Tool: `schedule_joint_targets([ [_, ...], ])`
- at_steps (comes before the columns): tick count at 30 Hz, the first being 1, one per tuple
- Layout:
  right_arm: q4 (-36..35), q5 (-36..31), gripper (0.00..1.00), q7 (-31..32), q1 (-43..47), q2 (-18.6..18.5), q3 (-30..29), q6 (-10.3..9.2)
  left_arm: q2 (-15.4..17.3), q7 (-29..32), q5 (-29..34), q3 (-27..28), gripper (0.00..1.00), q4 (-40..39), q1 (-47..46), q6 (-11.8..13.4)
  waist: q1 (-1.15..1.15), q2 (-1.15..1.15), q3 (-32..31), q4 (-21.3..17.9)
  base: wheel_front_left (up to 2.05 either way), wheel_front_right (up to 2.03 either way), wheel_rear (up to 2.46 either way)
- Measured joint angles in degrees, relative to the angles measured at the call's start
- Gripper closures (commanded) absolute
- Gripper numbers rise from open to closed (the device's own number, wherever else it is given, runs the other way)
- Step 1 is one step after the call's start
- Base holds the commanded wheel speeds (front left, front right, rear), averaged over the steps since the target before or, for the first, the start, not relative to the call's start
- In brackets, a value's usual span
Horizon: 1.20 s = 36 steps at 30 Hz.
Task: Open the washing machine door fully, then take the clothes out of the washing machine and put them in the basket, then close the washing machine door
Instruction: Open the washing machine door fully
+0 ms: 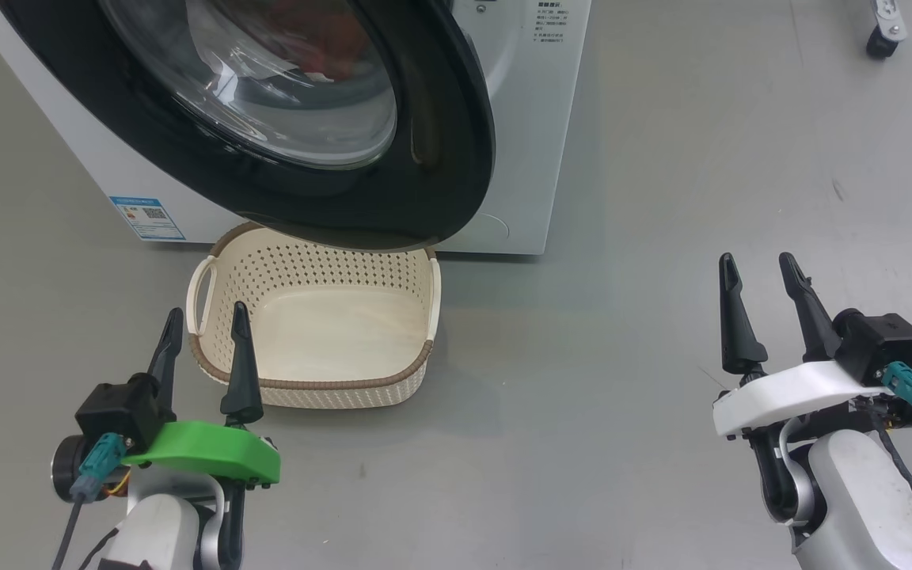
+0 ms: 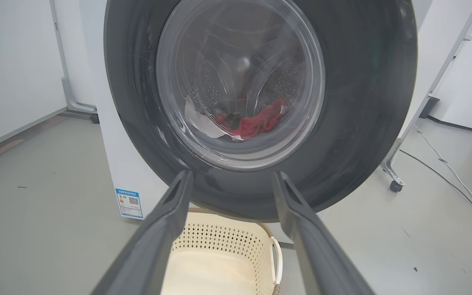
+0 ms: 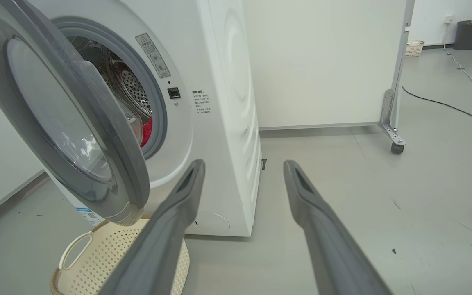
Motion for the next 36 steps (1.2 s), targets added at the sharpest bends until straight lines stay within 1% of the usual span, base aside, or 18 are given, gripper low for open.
schedule_joint_targets([
  [27, -0.12, -0.81, 0.0, -0.05, 0.04, 0.31, -0.6, 0.09, 0.0, 0.0, 0.0, -0.09, 0.0, -0.05, 0.0, 0.0, 0.0, 0.0, 1.0, 0.34, 0.0, 0.0, 0.0],
  [36, -1.85, -1.93, 0.0, -0.14, -1.49, -1.01, -0.47, 0.24, 0.01, 0.0, 0.0, -1.1, 0.0, -0.97, -0.02, 0.0, 0.0, 0.0, 2.67, 0.69, 0.0, 0.0, 0.0],
])
